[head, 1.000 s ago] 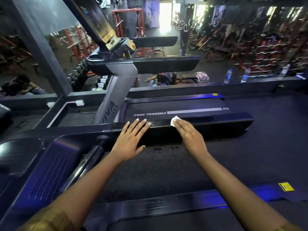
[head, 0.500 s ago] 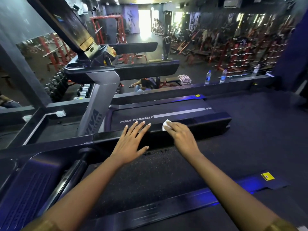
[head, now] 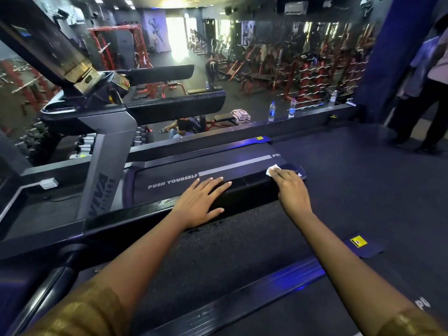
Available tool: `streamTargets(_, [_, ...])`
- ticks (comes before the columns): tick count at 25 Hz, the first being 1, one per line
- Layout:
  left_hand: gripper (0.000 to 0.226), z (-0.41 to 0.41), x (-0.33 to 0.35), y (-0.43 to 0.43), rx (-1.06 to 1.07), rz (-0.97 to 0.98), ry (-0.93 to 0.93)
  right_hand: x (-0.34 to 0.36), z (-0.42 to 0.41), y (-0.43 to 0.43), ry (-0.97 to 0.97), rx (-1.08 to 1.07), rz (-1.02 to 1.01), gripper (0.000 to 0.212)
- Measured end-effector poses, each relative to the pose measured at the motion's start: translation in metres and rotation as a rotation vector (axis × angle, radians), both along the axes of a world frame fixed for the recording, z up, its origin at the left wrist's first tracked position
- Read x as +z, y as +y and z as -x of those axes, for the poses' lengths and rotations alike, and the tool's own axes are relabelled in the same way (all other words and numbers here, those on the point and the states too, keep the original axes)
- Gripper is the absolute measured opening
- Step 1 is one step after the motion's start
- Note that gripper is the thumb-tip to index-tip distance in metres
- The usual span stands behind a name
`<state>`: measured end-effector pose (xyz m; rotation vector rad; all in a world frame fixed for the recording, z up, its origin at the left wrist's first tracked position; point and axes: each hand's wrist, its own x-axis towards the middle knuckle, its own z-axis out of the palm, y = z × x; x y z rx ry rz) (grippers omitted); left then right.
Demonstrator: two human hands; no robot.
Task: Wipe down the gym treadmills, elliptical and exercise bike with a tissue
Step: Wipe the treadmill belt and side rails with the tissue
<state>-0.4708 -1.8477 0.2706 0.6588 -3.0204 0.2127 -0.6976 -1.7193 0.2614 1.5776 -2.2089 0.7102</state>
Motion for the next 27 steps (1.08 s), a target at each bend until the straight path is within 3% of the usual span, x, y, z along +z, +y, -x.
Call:
streamTargets(2, [0.07, 0.0, -0.001, 0.001, 0.012, 0.001, 0.005, 0.004, -0.015, -0.006, -0.031, 0.046, 0.05, 0.064])
streamTargets(6, [0.073, 0.001, 0.0, 0.003, 0.013, -0.002, 0.013, -0.007, -0.056, -0.015, 0.159, 0.279, -0.022, 0.063])
streamTargets(13, [0.075, -0.001, -0.005, 0.001, -0.01, -0.008, 0.053, -0.002, 0.006, -0.007, 0.126, 0.086, -0.062, 0.058])
streamTargets(20, [0.074, -0.002, -0.007, 0.0, -0.015, -0.001, 0.064, 0.004, 0.05, 0.001, -0.023, -0.107, -0.082, 0.052])
streamTargets(24, [0.077, -0.003, -0.007, -0.001, -0.021, 0.008, 0.073, -0.004, 0.009, -0.007, 0.106, 0.141, 0.018, 0.064])
streamTargets(27, [0.08, -0.003, -0.006, -0.001, -0.031, -0.025, 0.069, -0.008, 0.011, -0.004, 0.133, 0.138, 0.031, 0.064])
